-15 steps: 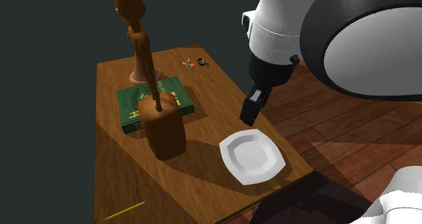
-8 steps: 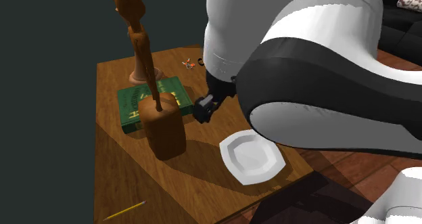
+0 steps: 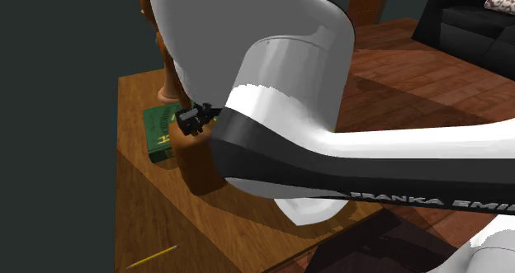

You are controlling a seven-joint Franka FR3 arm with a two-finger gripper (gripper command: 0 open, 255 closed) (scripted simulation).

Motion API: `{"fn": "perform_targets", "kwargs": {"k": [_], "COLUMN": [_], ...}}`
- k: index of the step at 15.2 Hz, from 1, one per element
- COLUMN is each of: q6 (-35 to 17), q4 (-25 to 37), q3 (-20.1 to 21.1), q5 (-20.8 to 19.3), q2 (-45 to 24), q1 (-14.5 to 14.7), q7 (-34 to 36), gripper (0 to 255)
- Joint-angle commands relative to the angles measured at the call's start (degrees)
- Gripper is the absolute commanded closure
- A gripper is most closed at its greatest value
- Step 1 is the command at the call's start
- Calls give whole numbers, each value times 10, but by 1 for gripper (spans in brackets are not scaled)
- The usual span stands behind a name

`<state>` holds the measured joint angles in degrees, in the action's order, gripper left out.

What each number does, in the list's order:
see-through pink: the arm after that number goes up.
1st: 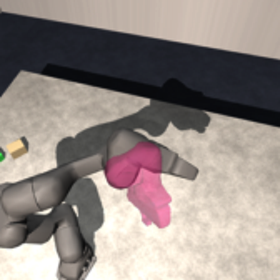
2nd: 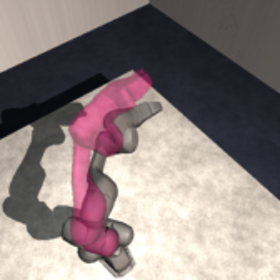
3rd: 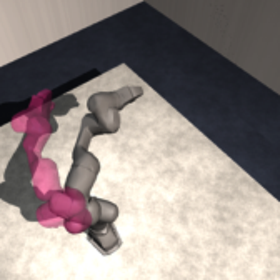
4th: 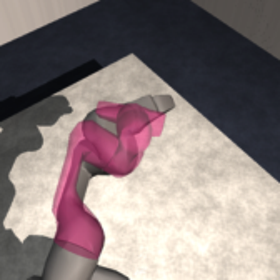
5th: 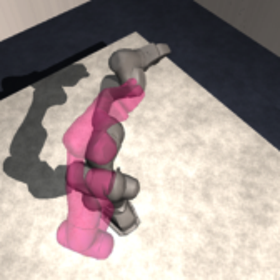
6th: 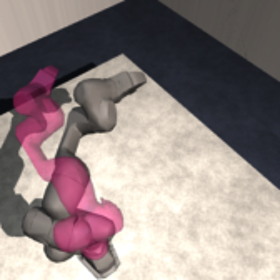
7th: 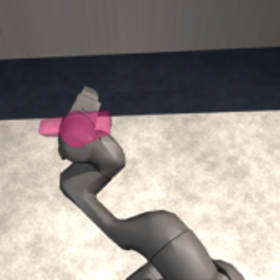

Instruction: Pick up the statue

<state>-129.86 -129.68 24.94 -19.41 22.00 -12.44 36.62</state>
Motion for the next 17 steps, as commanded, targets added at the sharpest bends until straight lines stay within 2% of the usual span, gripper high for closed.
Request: {"fn": "perform_targets", "kwargs": {"k": [1, 6, 15, 16, 17], "q6": [-15, -5, -40, -39, -39], "q4": [31, 127, 91, 93, 92], "q3": [32, 105, 111, 112, 111], "q5": [-48, -190, -231, -232, -232], "q2": [-34, -129, -146, -148, -148], "q1": [-27, -80, -84, -84, -85], "q7": [69, 235, 285, 286, 285], "gripper": [0, 0, 0, 255, 255]}}
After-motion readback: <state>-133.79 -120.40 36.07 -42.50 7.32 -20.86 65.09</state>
